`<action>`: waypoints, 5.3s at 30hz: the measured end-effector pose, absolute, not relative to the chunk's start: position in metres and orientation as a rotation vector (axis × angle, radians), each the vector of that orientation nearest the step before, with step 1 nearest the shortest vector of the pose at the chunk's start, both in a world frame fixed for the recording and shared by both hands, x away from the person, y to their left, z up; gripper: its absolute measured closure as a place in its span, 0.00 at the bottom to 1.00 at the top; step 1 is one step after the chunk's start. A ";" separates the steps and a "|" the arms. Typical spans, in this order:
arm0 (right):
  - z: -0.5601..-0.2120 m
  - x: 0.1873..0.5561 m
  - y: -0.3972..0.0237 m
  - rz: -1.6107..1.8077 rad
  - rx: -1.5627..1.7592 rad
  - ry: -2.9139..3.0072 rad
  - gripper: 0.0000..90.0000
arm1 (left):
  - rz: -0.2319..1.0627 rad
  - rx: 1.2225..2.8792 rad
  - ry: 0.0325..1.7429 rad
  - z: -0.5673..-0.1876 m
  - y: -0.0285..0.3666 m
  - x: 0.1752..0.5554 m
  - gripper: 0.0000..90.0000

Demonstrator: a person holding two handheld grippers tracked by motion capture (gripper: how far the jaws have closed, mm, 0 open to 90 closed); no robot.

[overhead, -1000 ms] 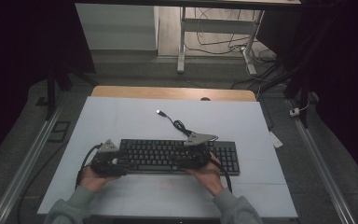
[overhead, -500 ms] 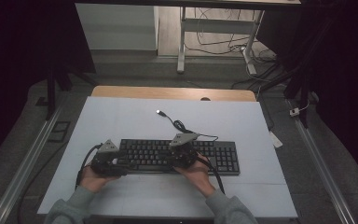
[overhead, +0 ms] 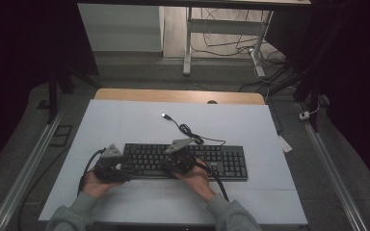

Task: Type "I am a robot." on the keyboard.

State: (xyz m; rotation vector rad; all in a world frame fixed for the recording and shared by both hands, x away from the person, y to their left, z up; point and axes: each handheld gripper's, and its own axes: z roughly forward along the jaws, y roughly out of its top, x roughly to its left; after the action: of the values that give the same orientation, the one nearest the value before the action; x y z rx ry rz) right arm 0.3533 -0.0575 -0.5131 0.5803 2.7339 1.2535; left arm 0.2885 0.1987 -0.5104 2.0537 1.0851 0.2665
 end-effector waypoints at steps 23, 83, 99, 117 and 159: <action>-0.509 0.351 -0.060 1.283 0.574 2.695 1.00 | 0.267 2.050 1.089 -0.511 0.200 0.288 0.35; -0.510 0.381 -0.099 1.193 0.760 2.624 1.00 | 0.268 2.053 1.088 -0.511 0.200 0.289 0.34; -0.511 0.381 -0.101 1.212 0.780 2.608 1.00 | 0.271 2.054 1.086 -0.511 0.200 0.289 0.34; -0.489 0.350 -0.148 1.333 0.806 2.502 0.67 | 0.281 2.042 1.096 -0.511 0.201 0.290 0.34; -0.491 0.329 -0.185 1.339 0.801 2.472 0.59 | 0.378 2.021 1.027 -0.499 0.178 0.317 0.66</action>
State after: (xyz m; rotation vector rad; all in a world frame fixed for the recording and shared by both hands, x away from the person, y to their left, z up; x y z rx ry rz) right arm 0.3295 -0.1848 -0.4910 0.8005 2.4725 1.3389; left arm 0.3172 0.1782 -0.4992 2.0215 1.0267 0.3776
